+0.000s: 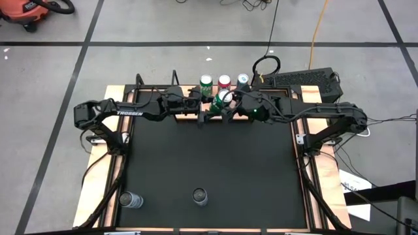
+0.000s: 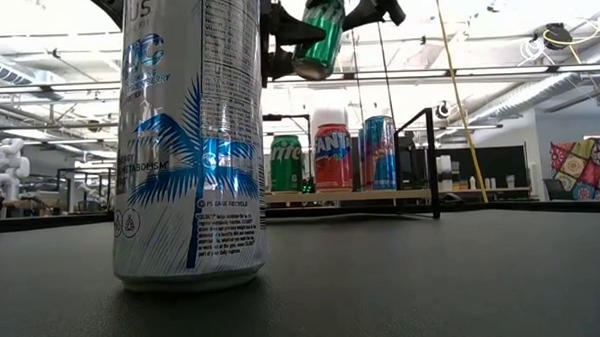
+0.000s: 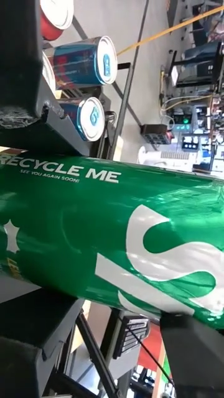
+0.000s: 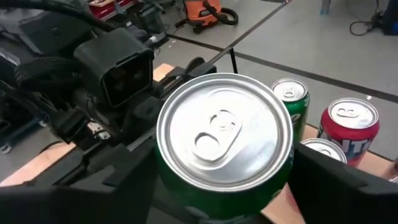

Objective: Place canned beverage on shelf
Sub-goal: Put the green soda can on the shelf aligned with the other green soda can

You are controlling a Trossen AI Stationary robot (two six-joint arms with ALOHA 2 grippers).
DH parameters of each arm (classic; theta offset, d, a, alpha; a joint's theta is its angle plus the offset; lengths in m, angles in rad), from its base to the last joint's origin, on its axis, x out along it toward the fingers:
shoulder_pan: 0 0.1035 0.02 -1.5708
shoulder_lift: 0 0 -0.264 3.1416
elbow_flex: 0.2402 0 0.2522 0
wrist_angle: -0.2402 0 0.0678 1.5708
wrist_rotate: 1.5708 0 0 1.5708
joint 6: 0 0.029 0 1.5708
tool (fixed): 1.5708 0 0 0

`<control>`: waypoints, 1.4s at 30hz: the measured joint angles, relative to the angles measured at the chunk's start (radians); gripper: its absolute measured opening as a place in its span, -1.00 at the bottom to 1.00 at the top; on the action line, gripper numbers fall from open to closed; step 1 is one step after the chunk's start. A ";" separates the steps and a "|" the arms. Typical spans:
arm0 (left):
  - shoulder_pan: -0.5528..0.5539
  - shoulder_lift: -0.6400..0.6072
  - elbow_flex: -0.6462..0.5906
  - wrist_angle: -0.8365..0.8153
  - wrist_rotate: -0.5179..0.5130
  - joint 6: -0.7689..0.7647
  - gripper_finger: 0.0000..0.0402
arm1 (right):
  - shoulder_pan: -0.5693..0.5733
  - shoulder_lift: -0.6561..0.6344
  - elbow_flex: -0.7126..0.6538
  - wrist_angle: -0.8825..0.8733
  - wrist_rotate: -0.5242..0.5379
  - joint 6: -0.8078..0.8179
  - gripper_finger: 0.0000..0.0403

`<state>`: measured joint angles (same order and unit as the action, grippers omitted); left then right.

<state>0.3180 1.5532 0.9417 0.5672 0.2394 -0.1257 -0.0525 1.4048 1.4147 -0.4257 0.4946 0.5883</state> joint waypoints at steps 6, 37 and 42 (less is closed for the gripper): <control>0.000 -0.004 0.005 -0.069 -0.001 -0.016 0.56 | -0.017 0.012 0.000 0.001 -0.049 -0.056 0.34; 0.076 -0.352 0.042 -1.005 -0.306 0.112 0.91 | -0.177 0.491 0.000 0.357 -0.150 -0.389 0.34; 0.076 -0.352 0.042 -1.004 -0.306 0.114 0.91 | -0.184 0.492 0.000 0.354 -0.146 -0.392 0.48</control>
<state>0.3939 1.2011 0.9836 -0.4366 -0.0662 -0.0113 -0.2363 1.8972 1.4147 -0.0719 0.3486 0.1966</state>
